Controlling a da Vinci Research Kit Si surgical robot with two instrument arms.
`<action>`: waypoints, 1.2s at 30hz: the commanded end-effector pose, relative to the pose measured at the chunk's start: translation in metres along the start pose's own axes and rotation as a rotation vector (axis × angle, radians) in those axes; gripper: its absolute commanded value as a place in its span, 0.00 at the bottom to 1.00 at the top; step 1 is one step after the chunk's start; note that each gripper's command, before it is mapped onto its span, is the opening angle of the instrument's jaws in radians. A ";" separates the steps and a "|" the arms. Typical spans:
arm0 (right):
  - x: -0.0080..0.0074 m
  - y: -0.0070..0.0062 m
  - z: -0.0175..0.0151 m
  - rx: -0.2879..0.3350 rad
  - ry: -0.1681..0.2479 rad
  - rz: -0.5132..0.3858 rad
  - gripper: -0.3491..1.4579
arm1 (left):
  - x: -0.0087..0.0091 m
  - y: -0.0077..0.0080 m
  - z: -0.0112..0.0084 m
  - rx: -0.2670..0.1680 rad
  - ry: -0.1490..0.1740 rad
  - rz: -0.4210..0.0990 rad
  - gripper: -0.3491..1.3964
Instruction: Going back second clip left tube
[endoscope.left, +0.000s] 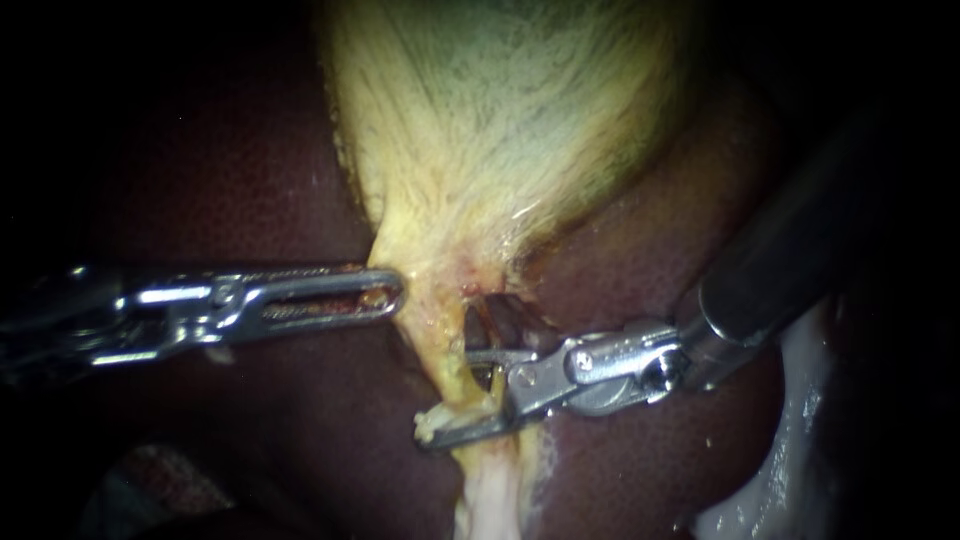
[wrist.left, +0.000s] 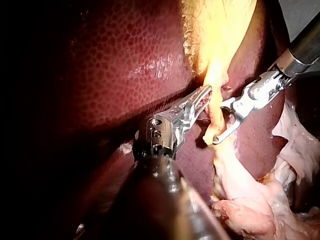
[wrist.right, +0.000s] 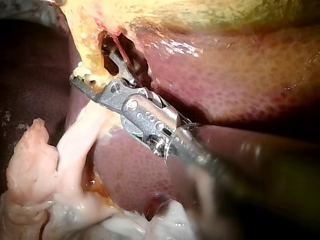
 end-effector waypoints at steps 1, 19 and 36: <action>0.0001 -0.0002 -0.0006 -0.006 0.002 0.000 0.52 | 0.0000 0.0000 0.0000 0.001 0.000 0.000 0.00; 0.0045 -0.0004 -0.0155 -0.085 0.000 -0.117 0.52 | 0.0001 0.0002 0.0003 0.001 0.000 0.001 0.00; 0.0054 -0.0009 -0.0178 -0.116 -0.010 -0.155 0.52 | 0.0009 0.0011 0.0039 0.005 -0.004 0.006 0.00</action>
